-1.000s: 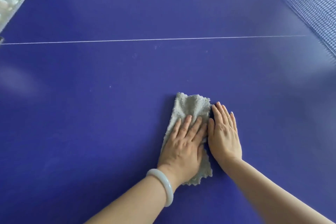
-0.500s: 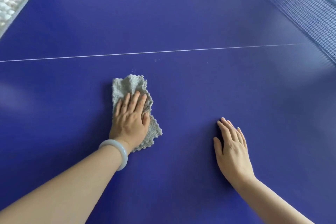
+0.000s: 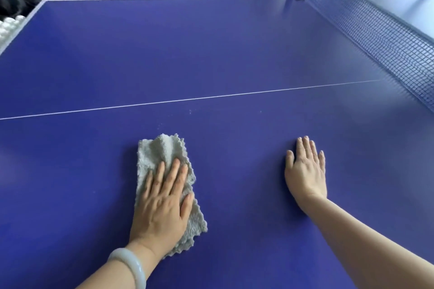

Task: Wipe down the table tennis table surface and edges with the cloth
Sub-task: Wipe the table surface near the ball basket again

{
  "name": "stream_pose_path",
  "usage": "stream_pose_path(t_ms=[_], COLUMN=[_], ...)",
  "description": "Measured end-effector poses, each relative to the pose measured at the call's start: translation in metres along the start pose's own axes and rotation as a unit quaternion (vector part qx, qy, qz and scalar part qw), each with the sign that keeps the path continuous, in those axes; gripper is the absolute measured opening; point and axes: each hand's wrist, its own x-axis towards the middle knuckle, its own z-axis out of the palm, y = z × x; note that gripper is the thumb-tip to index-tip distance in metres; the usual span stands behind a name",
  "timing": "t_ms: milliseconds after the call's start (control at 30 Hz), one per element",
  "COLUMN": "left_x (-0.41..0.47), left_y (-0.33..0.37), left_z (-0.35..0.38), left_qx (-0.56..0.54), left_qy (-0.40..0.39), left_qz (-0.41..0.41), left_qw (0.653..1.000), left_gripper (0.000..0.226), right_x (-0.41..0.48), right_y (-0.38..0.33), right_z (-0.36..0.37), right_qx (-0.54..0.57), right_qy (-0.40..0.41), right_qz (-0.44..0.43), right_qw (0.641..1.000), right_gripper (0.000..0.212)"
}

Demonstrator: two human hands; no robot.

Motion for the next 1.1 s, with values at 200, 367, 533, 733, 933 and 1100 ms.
stream_pose_path(t_ms=[200, 367, 533, 733, 933, 1100], left_x=[0.064, 0.145, 0.204, 0.209, 0.125, 0.018], left_y=[0.107, 0.151, 0.159, 0.116, 0.033, 0.025], left_z=[0.019, 0.025, 0.034, 0.036, 0.015, 0.007], left_qx=[-0.058, -0.02, -0.002, -0.032, -0.012, -0.017], left_qy=[-0.063, -0.073, -0.079, -0.055, -0.021, -0.003], left_qz=[0.205, 0.227, 0.145, 0.023, -0.056, -0.084], left_qw=[0.975, 0.971, 0.986, 0.998, 0.998, 0.996], left_gripper=[0.061, 0.059, 0.06, 0.06, 0.061, 0.061], right_x=[0.002, 0.006, 0.009, 0.01, 0.009, 0.009], right_y=[0.004, 0.006, 0.002, 0.008, 0.007, 0.007], right_z=[-0.005, -0.003, 0.002, 0.004, 0.002, -0.001], right_qx=[0.065, 0.062, 0.039, 0.011, -0.011, -0.015], right_qy=[0.007, 0.019, 0.017, 0.021, 0.013, 0.017], right_qz=[0.009, 0.008, -0.001, 0.005, 0.009, 0.004], right_qw=[0.998, 0.998, 0.999, 1.0, 1.0, 1.0], right_gripper=[0.055, 0.058, 0.061, 0.062, 0.064, 0.066])
